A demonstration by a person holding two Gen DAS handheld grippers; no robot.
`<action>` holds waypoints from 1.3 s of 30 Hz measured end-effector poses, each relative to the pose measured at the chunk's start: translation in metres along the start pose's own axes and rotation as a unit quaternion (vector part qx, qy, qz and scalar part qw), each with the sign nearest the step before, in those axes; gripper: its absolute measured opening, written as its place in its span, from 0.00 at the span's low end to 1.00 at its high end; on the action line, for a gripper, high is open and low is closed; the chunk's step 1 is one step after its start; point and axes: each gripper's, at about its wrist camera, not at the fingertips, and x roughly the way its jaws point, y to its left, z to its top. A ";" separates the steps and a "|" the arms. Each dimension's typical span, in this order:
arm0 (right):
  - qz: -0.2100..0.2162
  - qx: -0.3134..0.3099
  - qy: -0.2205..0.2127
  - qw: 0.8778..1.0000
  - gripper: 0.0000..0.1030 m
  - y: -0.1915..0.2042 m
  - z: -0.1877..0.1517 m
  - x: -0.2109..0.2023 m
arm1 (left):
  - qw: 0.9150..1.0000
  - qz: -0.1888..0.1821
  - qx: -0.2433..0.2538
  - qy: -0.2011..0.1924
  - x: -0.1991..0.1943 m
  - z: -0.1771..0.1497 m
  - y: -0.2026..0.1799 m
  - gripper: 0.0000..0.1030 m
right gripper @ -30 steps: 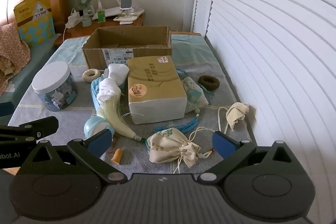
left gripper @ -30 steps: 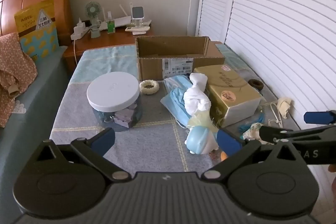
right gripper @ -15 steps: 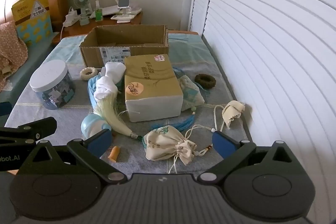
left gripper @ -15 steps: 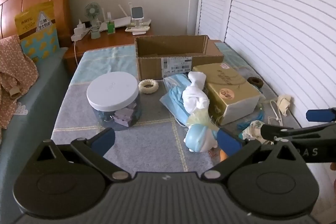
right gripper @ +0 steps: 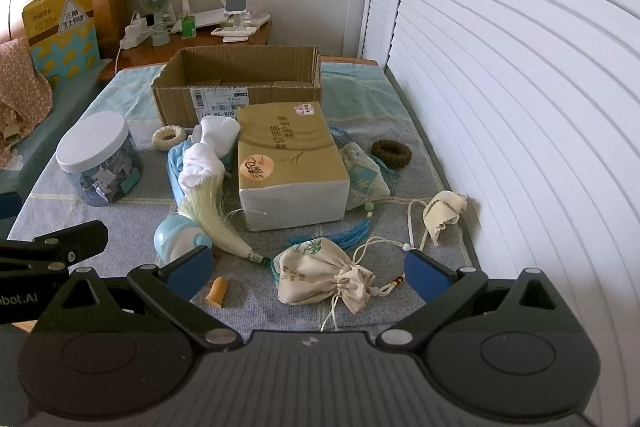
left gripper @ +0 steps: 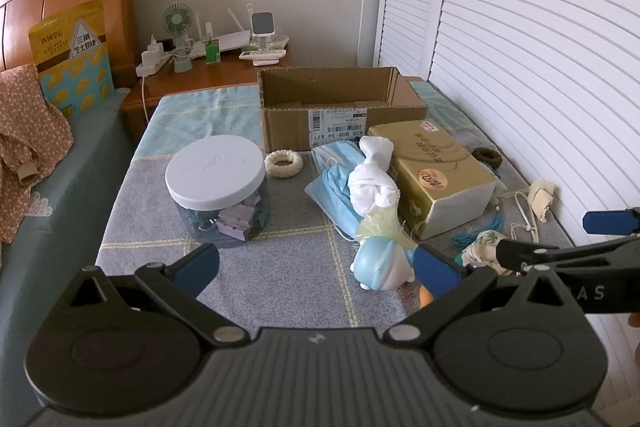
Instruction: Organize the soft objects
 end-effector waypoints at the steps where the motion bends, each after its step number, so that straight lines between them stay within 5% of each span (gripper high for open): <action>1: 0.000 -0.001 0.000 1.000 1.00 0.001 0.000 0.000 | 1.000 -0.001 0.000 0.000 0.000 0.000 0.000 0.99; 39: -0.002 -0.002 0.002 1.000 1.00 -0.001 -0.001 0.004 | 1.000 -0.010 0.002 0.002 0.004 0.000 -0.001 0.99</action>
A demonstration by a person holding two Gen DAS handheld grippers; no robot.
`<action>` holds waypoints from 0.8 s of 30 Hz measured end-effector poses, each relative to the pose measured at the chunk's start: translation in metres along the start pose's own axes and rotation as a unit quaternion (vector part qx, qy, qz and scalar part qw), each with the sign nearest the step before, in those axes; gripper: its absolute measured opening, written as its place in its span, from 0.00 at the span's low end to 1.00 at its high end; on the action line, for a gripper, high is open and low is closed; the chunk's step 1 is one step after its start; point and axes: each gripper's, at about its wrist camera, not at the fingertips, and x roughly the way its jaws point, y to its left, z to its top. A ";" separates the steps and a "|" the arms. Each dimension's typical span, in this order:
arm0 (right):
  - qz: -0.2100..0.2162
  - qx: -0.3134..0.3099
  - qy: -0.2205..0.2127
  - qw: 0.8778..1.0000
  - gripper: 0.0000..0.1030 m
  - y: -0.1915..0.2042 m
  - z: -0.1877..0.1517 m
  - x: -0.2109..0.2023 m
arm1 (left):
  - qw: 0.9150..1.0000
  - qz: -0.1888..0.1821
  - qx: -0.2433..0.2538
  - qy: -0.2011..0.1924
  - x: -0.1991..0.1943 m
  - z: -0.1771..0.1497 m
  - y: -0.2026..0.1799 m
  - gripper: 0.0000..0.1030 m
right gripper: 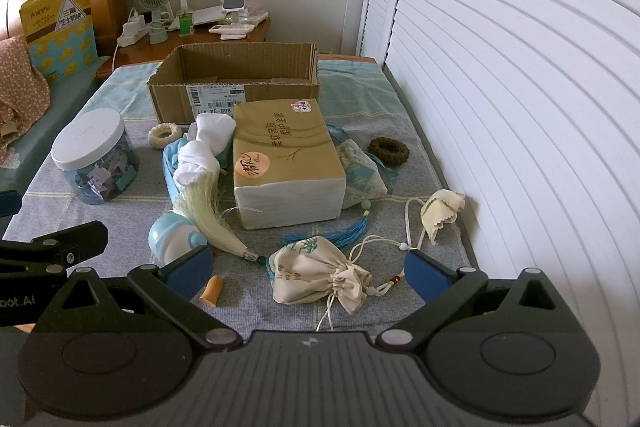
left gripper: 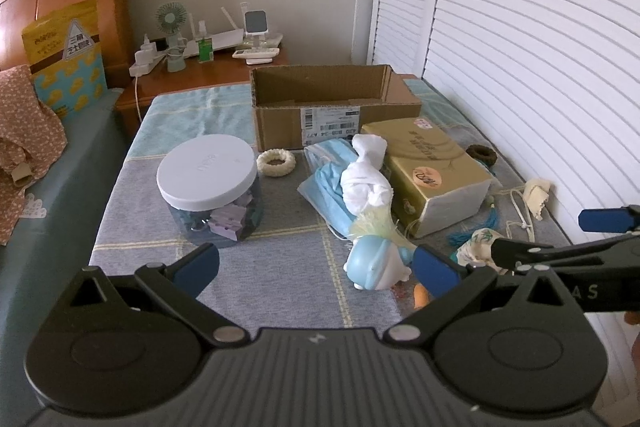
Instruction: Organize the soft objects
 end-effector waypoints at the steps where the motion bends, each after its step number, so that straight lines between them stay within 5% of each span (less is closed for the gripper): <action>1: 0.000 0.000 0.001 1.000 1.00 0.001 0.000 0.000 | 1.000 -0.001 0.000 0.000 0.000 0.000 0.000 0.99; 24: -0.004 -0.023 -0.005 1.000 1.00 0.000 0.002 0.006 | 0.998 -0.026 0.054 -0.005 0.011 0.002 -0.003 0.99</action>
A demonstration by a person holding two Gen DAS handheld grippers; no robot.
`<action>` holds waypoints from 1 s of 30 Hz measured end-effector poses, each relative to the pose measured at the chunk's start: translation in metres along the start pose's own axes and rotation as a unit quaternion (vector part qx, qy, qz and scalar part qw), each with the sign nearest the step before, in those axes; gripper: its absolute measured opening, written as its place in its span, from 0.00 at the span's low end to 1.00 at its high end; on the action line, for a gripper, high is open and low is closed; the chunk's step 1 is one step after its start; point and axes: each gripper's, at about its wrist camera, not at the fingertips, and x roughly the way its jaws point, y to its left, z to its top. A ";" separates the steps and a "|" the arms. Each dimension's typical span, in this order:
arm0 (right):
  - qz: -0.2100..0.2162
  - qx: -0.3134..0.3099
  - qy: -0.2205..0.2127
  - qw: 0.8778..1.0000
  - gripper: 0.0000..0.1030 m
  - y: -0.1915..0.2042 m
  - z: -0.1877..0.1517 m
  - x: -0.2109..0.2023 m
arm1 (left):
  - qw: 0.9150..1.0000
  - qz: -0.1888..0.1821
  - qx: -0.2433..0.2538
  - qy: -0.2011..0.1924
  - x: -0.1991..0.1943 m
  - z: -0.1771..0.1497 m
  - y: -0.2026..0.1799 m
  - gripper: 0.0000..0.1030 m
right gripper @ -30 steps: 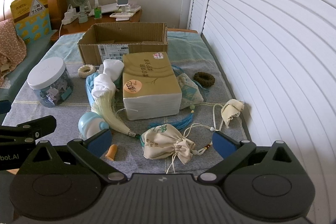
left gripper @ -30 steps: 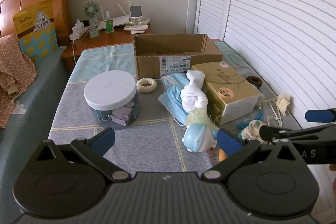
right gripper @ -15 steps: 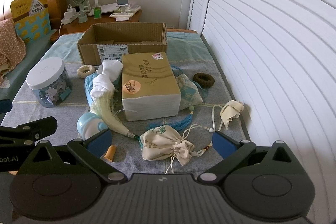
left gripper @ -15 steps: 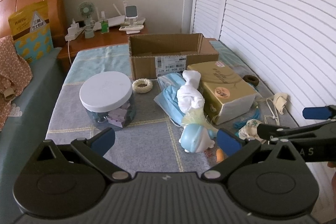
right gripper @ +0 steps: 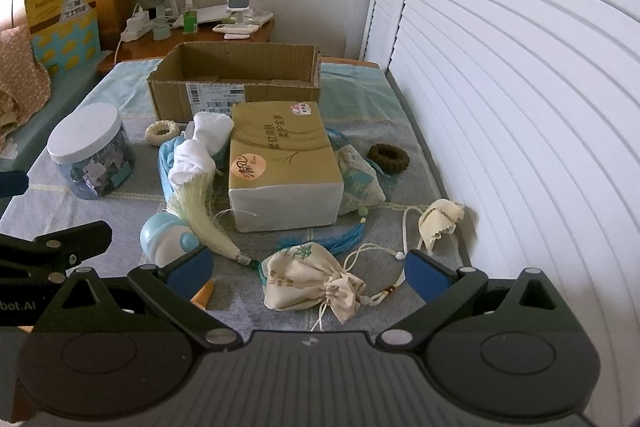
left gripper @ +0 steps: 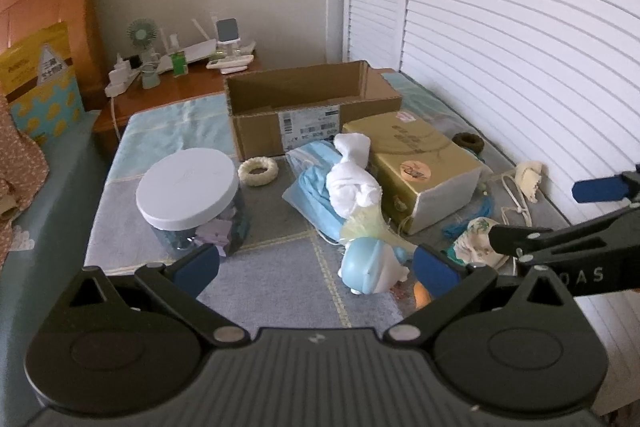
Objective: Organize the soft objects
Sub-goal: 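Grasp the light blue round toy with the left tool while the right tool grasps the cream drawstring pouch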
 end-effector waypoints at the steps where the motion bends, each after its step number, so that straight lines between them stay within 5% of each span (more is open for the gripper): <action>1: 0.001 -0.002 -0.002 1.000 1.00 0.000 0.000 0.000 | 1.000 -0.005 0.006 -0.002 0.001 0.000 -0.001 0.99; 14: 0.027 -0.023 -0.013 0.999 1.00 -0.012 -0.011 0.010 | 0.996 -0.049 0.075 -0.013 0.015 -0.010 -0.013 0.99; 30: 0.055 -0.025 0.020 0.998 1.00 -0.034 -0.038 0.061 | 0.995 -0.069 0.068 0.017 0.050 -0.020 -0.008 0.98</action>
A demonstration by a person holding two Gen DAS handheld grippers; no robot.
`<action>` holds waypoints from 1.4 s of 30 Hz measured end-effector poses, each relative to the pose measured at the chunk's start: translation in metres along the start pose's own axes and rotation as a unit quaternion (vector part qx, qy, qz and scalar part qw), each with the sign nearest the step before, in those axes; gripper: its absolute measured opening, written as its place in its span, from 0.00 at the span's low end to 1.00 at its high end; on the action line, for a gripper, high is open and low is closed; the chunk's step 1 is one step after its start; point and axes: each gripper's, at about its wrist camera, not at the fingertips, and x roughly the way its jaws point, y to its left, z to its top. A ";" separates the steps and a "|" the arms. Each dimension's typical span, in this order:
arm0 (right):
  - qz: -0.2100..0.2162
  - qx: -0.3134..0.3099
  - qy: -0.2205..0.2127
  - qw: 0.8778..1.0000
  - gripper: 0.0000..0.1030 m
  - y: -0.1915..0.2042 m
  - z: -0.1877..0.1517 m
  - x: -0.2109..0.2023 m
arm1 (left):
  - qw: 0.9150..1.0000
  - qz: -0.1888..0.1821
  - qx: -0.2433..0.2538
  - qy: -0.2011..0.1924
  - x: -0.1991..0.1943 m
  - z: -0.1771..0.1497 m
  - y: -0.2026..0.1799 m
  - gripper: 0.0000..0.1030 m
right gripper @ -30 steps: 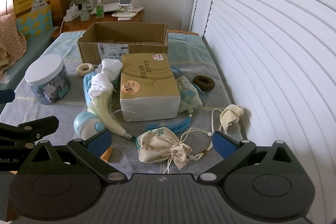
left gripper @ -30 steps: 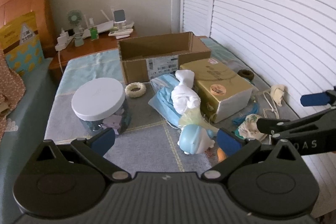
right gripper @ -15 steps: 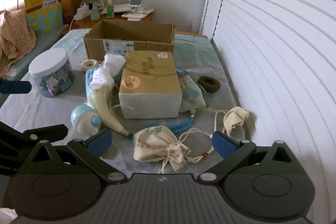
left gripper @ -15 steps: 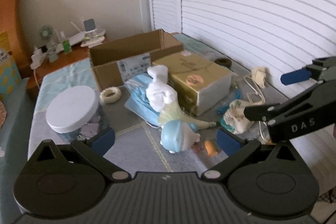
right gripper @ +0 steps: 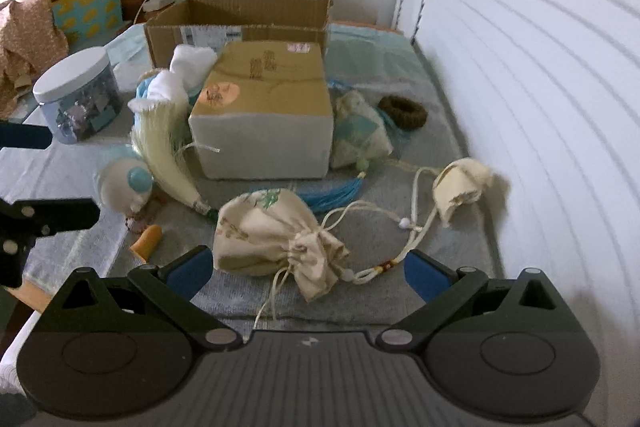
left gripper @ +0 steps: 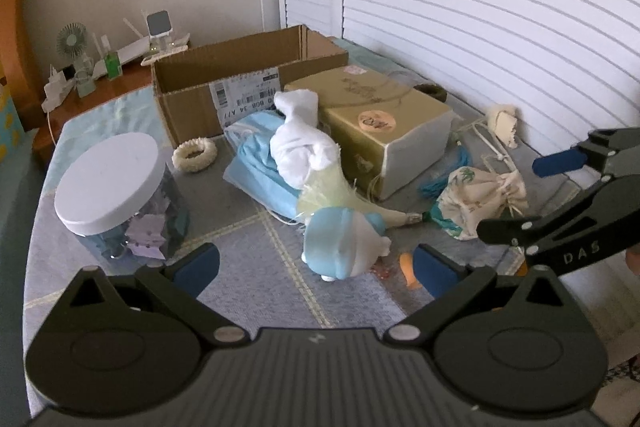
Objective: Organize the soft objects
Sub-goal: 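Grasp the light blue round toy with the left tool while the right tool grasps the cream drawstring pouch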
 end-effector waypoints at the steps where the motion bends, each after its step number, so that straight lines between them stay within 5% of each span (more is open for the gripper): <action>1: 0.006 0.001 0.000 1.000 1.00 -0.001 -0.001 0.003 | 1.000 -0.001 -0.001 0.001 0.002 0.000 0.001 0.97; 19: 0.012 -0.013 -0.025 1.000 1.00 0.001 -0.014 0.021 | 0.999 -0.040 -0.004 0.017 0.032 0.004 0.002 0.74; 24: 0.007 -0.007 -0.024 1.000 1.00 0.002 -0.014 0.020 | 0.997 -0.066 -0.006 0.025 0.040 0.007 -0.001 0.52; 42: 0.001 -0.005 -0.018 1.000 1.00 0.020 -0.006 0.016 | 0.998 -0.057 -0.025 0.016 0.015 -0.005 0.022 0.50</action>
